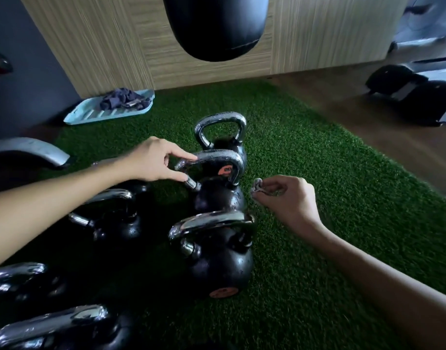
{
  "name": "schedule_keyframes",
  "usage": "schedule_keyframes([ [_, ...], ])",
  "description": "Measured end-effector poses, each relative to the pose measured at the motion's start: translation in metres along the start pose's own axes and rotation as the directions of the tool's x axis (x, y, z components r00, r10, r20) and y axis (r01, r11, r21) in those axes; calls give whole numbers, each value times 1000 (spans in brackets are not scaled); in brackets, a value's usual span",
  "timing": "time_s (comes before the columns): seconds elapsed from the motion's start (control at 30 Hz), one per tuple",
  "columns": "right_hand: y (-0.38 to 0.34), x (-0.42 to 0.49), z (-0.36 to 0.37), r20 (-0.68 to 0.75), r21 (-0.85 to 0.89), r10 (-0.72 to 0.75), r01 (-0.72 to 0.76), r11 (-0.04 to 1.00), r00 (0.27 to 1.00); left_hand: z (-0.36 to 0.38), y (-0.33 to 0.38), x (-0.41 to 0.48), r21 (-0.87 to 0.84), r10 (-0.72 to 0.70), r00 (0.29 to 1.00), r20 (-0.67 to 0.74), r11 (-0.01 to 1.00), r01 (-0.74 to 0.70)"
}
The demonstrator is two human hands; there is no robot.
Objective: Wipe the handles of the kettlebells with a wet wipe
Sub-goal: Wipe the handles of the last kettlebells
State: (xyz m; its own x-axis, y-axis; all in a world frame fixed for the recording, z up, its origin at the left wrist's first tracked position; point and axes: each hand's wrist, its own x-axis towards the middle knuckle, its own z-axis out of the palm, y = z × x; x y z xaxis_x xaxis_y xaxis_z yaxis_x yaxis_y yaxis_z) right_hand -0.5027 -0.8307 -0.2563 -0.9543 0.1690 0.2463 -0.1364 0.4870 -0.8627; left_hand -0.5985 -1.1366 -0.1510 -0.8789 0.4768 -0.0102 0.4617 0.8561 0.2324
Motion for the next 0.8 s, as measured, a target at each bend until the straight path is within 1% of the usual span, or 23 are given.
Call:
schedule_keyframes([
  [0.03,-5,11,0,15,-19,-14,14,1000,1000,1,-4,7,7,-29,999,-40,1000,29],
  [0.07,-10,22,1,24,-39,-23,24,999,999,2,-6,14,32,-48,998,-30,998,48],
  [0.13,-24,40,4,37,-56,-34,36,998,999,4,-7,27,82,-40,998,46,996,36],
  [0.2,-41,57,8,59,-60,-45,48,997,997,-2,-6,41,89,-39,993,107,996,29],
  [0.33,-64,86,25,79,-110,-37,46,993,996,-29,-2,63,159,-87,991,102,985,70],
  [0.4,-71,99,34,71,-146,-43,53,988,997,-39,-1,68,97,-76,982,174,994,59],
  [0.5,-78,115,48,79,-215,-33,49,975,996,-31,-14,74,29,-7,965,264,1000,0],
  [0.57,-82,121,58,97,-274,-19,45,961,995,-18,-31,81,-72,43,969,245,997,-26],
  [0.63,-81,126,68,132,-341,-27,71,937,991,-4,-46,86,-150,90,979,185,987,-62],
  [0.73,-87,129,79,178,-413,-34,106,904,983,8,-56,87,-186,89,991,96,980,-70],
  [0.8,-93,132,83,204,-447,-29,120,886,979,10,-57,88,-204,81,993,84,977,-63],
])
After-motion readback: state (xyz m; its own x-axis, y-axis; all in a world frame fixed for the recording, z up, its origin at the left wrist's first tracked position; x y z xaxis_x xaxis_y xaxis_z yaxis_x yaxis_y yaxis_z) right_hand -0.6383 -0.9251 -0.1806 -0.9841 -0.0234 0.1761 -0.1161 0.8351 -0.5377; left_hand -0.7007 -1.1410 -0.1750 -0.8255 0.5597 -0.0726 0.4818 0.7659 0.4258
